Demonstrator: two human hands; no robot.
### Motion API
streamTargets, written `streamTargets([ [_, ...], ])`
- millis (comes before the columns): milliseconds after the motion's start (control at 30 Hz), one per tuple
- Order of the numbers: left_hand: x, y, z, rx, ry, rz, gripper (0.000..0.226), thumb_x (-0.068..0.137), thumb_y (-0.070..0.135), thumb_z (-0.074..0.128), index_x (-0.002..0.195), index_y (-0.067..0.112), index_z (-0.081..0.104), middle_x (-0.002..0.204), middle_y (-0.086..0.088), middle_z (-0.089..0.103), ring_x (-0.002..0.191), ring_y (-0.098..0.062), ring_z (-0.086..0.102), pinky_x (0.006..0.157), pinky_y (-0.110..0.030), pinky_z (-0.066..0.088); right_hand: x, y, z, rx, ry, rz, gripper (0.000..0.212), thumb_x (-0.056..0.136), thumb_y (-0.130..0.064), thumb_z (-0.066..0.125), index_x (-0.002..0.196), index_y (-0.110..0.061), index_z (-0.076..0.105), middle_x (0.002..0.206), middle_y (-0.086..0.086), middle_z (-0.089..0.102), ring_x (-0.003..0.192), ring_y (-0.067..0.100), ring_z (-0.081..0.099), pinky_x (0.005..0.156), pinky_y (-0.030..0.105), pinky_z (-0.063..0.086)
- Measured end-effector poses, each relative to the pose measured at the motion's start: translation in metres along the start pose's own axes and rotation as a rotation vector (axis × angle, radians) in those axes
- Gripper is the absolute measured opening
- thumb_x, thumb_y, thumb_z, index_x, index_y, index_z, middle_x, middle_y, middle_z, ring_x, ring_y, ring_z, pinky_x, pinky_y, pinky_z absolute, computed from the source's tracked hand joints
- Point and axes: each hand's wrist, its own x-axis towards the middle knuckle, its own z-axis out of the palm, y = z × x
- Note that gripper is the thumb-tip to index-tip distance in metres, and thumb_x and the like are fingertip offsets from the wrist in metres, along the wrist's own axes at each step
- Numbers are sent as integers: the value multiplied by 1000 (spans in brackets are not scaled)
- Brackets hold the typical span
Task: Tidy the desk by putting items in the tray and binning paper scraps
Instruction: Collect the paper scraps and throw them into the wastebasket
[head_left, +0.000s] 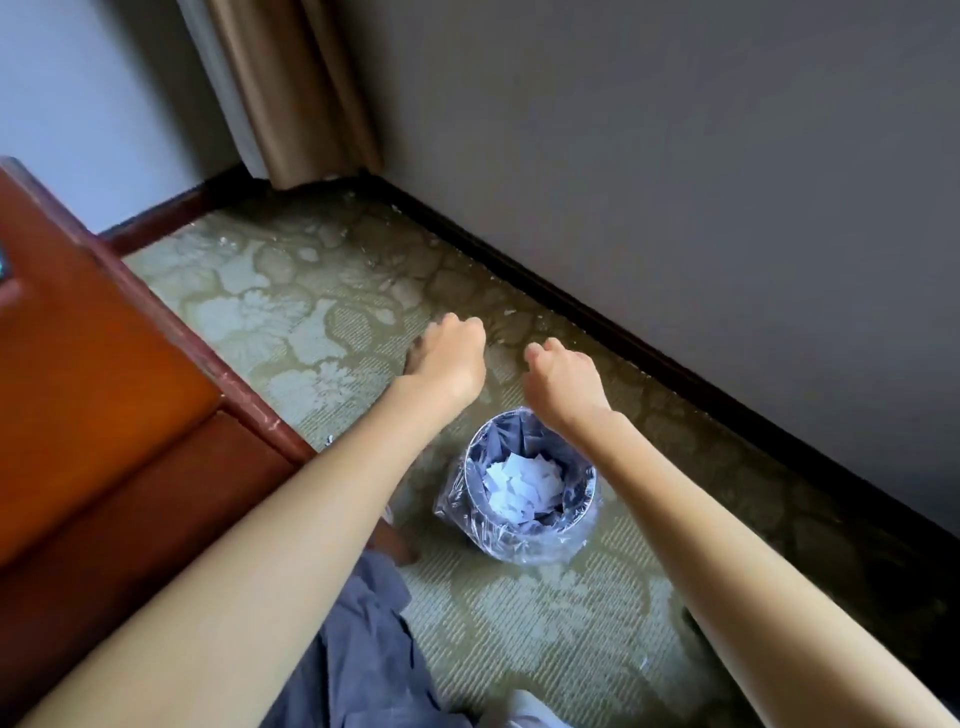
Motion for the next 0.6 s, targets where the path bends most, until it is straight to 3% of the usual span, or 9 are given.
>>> streamTargets([
  [200,-79,-33,-96,30,388,-21,28,98,8,34,122,5,47,129,-16,42,120,-33,41,92,-41,41,-34,-70,-107,36,344,-127,21,93,-10,39,106,-2,53,111,17,53,95,40,57,78,40,41],
  [300,-126,-72,-127,65,483,-111,27,98,9,35,121,6,48,125,-17,45,118,-35,43,91,-42,41,-57,-123,-137,77,452,-245,21,94,-12,37,102,-2,53,111,15,52,92,40,56,73,38,39],
  [433,-186,-139,-145,85,595,-261,30,97,9,35,124,6,48,124,-20,48,117,-38,46,93,-44,41,-89,-204,-145,171,511,-435,25,93,-13,38,109,-4,55,117,13,52,95,39,58,77,41,45],
  [600,-253,-229,-138,59,554,-505,42,97,7,36,138,7,30,139,-20,37,127,-39,39,100,-46,36,-118,-301,-122,262,447,-660,24,93,-15,43,111,-3,53,120,15,52,105,38,56,80,43,46],
])
